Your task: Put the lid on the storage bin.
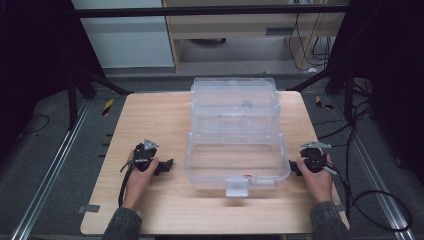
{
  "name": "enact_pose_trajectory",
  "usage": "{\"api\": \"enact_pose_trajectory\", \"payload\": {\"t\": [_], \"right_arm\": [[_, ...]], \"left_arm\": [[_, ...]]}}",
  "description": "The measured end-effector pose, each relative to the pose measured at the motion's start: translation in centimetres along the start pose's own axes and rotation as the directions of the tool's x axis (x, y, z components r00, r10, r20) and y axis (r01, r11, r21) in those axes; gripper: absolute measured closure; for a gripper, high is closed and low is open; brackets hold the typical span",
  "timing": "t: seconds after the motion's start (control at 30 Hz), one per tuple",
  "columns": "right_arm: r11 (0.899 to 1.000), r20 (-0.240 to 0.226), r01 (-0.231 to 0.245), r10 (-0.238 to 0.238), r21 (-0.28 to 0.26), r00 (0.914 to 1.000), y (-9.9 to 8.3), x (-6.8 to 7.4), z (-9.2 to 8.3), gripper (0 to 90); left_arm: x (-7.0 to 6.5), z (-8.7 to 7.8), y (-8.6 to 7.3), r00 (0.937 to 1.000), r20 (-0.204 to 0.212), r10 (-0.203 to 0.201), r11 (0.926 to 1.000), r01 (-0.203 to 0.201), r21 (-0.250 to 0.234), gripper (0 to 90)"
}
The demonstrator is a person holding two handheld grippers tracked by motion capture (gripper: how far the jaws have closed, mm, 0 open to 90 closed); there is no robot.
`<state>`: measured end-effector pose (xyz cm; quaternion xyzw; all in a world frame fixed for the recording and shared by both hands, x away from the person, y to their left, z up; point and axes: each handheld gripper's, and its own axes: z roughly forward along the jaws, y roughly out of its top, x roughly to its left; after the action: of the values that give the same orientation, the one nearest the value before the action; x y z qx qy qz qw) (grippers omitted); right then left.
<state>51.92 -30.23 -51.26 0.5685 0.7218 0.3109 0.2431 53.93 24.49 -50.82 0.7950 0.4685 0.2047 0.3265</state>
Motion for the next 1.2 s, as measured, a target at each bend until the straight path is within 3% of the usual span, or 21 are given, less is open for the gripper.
{"api": "enact_pose_trajectory", "payload": {"t": [0.17, 0.2, 0.23, 0.3, 0.37, 0.43, 0.5, 0.67, 0.83, 0.93, 1.0, 1.13, 1.2], "right_arm": [[1.000, -0.020, 0.019, -0.019, 0.000, 0.9996, -0.2, 0.0, -0.2, 0.5], [1.000, -0.020, 0.019, -0.019, 0.000, 0.9996, -0.2, 0.0, -0.2, 0.5], [1.000, -0.026, 0.026, -0.026, 0.000, 0.9993, -0.2, 0.0, -0.2, 0.6], [0.999, -0.042, 0.039, -0.039, -0.005, 0.9984, -0.4, -0.1, -0.5, 3.2], [0.998, -0.047, 0.060, -0.061, -0.017, 0.9970, -0.5, -0.2, -0.8, 6.7], [0.994, -0.008, 0.107, -0.107, -0.026, 0.9942, -0.7, -0.2, -1.5, 10.9], [0.990, 0.002, 0.136, -0.136, -0.035, 0.9907, -0.7, 0.0, -2.3, 12.5], [0.976, 0.029, 0.218, -0.217, -0.019, 0.9757, -0.6, 0.5, -4.4, 14.0], [0.957, 0.029, 0.288, -0.289, 0.013, 0.9570, -0.3, 0.8, -6.2, 13.6], [0.944, 0.004, 0.330, -0.331, 0.021, 0.9438, 0.8, 0.6, -7.6, 14.5], [0.940, -0.010, 0.340, -0.339, 0.022, 0.9406, 1.7, 0.4, -8.4, 16.1], [0.929, -0.043, 0.368, -0.367, 0.030, 0.9293, 3.3, 0.2, -9.6, 19.3], [0.923, -0.054, 0.384, -0.382, 0.029, 0.9227, 4.1, 0.2, -10.1, 20.3]], "left_arm": [[-0.3, -0.2, -0.1, 0.9998, 0.007, 0.018, 0.9998, -0.018, -0.003, 1.7], [-0.4, -0.2, 0.0, 0.9995, 0.006, 0.032, 0.9995, -0.032, -0.007, 1.7], [-0.8, -0.4, 0.1, 0.9966, -0.022, 0.079, 0.9967, -0.079, -0.018, 3.2], [-1.1, -0.6, 0.2, 0.9943, -0.027, 0.103, 0.9942, -0.104, -0.026, 3.4], [-1.3, -0.9, 0.3, 0.9943, -0.013, 0.106, 0.9939, -0.106, -0.031, 3.5], [-1.5, -1.4, 0.4, 0.9926, -0.003, 0.121, 0.9922, -0.121, -0.028, 3.7], [-1.7, -1.9, 0.6, 0.9905, 0.007, 0.137, 0.9902, -0.137, -0.029, 3.7], [-2.4, -3.8, 1.0, 0.9842, 0.090, 0.152, 0.9876, -0.148, -0.051, 3.6], [-3.0, -6.0, 1.7, 0.9627, 0.130, 0.237, 0.9711, -0.231, -0.058, 3.3], [-3.5, -7.2, 2.4, 0.9478, 0.153, 0.280, 0.9597, -0.273, -0.066, 3.6], [-3.9, -8.0, 3.0, 0.9384, 0.164, 0.304, 0.9525, -0.297, -0.068, 4.0], [-4.5, -9.3, 4.1, 0.9312, 0.170, 0.323, 0.9459, -0.310, -0.095, 4.9], [-4.7, -9.7, 4.5, 0.9234, 0.177, 0.340, 0.9397, -0.328, -0.098, 4.4]]}}
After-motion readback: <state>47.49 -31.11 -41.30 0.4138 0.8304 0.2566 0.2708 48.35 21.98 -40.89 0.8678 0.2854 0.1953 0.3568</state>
